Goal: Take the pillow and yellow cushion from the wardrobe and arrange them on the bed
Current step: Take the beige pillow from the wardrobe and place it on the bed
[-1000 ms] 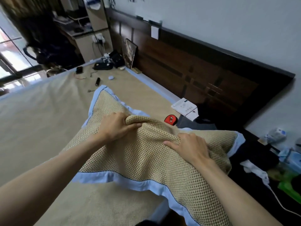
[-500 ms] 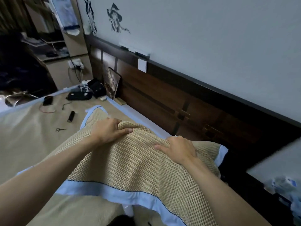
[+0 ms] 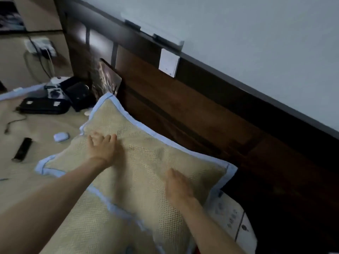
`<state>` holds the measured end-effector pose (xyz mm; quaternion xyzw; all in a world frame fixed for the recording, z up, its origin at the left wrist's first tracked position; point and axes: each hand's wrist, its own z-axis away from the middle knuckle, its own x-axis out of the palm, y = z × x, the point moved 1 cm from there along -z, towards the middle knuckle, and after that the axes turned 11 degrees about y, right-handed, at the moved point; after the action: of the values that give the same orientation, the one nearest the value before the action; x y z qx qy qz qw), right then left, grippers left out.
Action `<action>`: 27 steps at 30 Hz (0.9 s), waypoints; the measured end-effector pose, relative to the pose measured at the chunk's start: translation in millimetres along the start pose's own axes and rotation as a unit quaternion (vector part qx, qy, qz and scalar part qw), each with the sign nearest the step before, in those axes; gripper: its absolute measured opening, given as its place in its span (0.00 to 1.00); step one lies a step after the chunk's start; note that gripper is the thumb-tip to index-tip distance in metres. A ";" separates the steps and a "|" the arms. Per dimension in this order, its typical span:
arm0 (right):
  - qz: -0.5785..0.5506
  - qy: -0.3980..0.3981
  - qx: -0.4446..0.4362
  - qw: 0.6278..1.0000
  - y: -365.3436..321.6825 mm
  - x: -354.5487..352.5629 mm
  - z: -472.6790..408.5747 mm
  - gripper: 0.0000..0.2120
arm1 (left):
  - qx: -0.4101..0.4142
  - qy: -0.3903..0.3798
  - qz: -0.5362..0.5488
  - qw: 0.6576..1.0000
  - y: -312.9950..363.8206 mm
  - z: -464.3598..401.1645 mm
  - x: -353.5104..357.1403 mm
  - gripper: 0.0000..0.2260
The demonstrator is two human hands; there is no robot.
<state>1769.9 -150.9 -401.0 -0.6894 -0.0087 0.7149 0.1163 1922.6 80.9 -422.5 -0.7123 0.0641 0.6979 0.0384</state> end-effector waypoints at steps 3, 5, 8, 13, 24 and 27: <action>-0.008 -0.015 -0.001 1.000 7.7 35.6 -0.8 0.18 | -0.049 -0.113 0.068 0.990 10.1 2.2 62.0 0.24; -0.025 0.024 -0.030 0.999 7.4 48.0 -5.5 0.22 | -0.064 -0.124 0.102 0.985 20.8 4.6 91.5 0.28; -0.032 0.044 -0.062 0.997 -0.5 64.9 -34.5 0.29 | -0.035 0.012 0.139 0.990 38.1 -4.4 109.8 0.27; 0.066 0.051 -0.022 0.996 11.0 117.9 -81.1 0.36 | 0.250 0.108 0.058 0.960 86.1 -22.1 140.1 0.25; 0.087 0.041 0.122 0.988 66.3 136.6 -9.9 0.41 | -0.006 0.110 -0.005 0.994 -21.1 -88.3 136.0 0.30; 0.072 0.080 0.107 0.988 44.4 116.0 -55.3 0.41 | 0.159 0.061 0.042 0.984 26.1 -63.5 118.6 0.28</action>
<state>1815.1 -181.6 -525.5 -0.7270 0.1270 0.6605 0.1384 1983.8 41.5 -538.7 -0.7348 0.2066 0.6352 0.1181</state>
